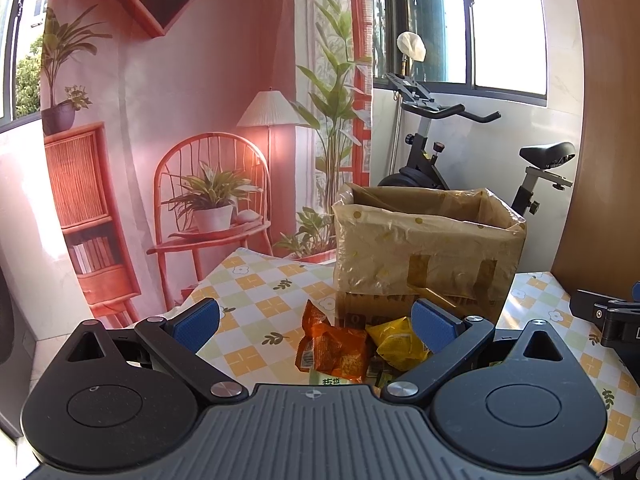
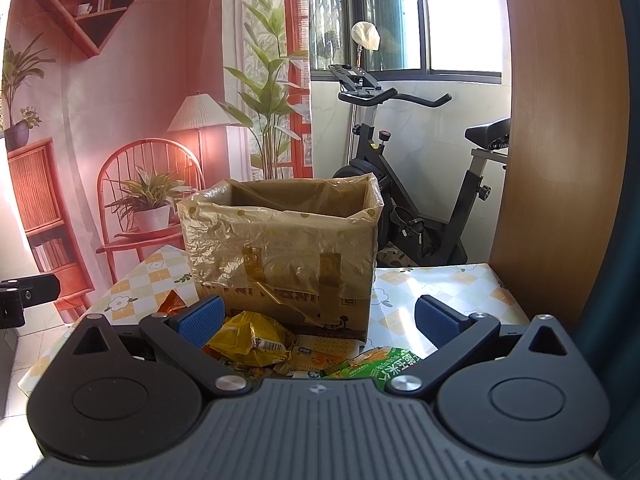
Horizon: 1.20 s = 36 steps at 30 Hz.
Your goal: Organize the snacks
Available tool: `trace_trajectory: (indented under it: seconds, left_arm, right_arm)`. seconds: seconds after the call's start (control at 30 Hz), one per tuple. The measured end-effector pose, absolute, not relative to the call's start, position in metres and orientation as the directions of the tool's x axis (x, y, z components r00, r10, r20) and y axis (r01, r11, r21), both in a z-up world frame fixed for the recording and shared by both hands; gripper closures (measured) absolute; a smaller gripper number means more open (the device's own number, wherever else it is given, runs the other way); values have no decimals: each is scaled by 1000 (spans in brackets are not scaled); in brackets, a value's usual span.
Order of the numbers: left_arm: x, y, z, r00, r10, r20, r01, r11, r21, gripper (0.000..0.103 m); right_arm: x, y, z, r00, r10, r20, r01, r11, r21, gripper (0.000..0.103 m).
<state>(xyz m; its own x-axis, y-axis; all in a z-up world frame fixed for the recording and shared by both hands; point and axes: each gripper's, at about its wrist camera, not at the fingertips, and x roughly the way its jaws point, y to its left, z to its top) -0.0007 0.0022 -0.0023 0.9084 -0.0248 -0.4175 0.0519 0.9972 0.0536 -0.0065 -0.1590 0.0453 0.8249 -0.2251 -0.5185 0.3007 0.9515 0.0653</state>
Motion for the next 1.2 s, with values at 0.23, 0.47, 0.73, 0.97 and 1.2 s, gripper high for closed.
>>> trace_trajectory:
  seconds: [0.23,0.47,0.73,0.97,1.2]
  left_arm:
    - [-1,2,-3,907,-32,-420,56,997,46,0]
    - [2,4,-5,903,-42,-427,62,998,34,0]
    - [13,22,-12,899,-147,-414,99,986,-134,0]
    - [47,28,-44,889,-110,-444,65,991,-115,0]
    - [78,25,-88,838,-157,-522,147,987,-61,0]
  right_arm:
    - [-7,-159,45,825,-225,-519,300,952,65,0]
    - [-8,-159,45,825,-225,-518,300,952,65,0]
    - [-6,-163,38,848,-224,-480,292,954,70,0]
    - [6,-170,21,866,-247,-434,303,951,63,0]
    - [19,-175,-15,870,-230,-437,289,955,73,0]
